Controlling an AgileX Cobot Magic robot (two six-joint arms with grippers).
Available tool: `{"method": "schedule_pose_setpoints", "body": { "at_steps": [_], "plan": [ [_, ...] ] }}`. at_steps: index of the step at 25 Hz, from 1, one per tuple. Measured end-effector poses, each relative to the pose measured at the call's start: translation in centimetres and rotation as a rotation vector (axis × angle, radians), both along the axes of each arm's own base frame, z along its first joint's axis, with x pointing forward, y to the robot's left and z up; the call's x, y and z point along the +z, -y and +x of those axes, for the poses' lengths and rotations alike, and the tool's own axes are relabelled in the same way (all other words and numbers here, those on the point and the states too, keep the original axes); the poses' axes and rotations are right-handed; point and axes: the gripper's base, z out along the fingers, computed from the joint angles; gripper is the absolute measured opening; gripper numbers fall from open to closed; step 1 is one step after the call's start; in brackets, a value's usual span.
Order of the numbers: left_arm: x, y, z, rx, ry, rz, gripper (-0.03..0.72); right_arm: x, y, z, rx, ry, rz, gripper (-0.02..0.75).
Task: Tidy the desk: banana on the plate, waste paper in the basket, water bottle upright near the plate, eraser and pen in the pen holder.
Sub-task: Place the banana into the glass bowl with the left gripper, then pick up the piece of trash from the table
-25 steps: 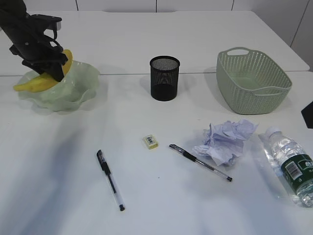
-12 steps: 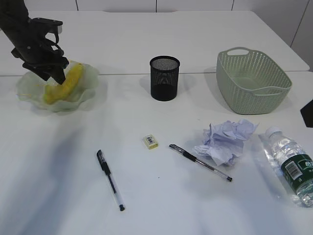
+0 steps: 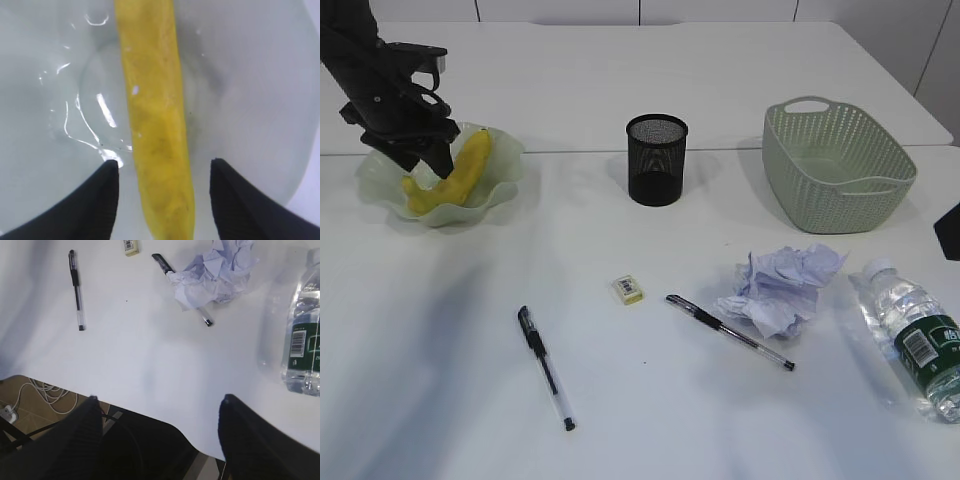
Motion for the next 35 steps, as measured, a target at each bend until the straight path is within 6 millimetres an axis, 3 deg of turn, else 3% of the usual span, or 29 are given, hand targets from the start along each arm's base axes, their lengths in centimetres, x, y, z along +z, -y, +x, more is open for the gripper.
{"method": "schedule_pose_setpoints", "body": {
  "at_steps": [5, 16, 25, 29, 35],
  "plan": [
    [1.2, -0.1, -0.4, 0.016, -0.002, 0.001, 0.479, 0.0, 0.0, 0.0, 0.000, 0.000, 0.000, 0.536],
    [6.5, -0.3, -2.2, 0.025, 0.035, 0.010, 0.488, 0.0, 0.0, 0.0, -0.002, -0.001, 0.001, 0.536],
    [12.7, -0.8, -4.4, 0.066, 0.156, 0.026, 0.487, 0.0, 0.0, 0.0, -0.002, -0.001, 0.001, 0.536],
    [13.2, -1.0, -6.0, 0.083, 0.131, 0.025, 0.487, 0.0, 0.0, 0.0, -0.002, -0.001, 0.001, 0.536],
    [12.1, -1.6, -8.5, 0.110, 0.046, 0.069, 0.487, 0.0, 0.0, 0.0, -0.002, -0.001, 0.001, 0.536]
  ]
}}
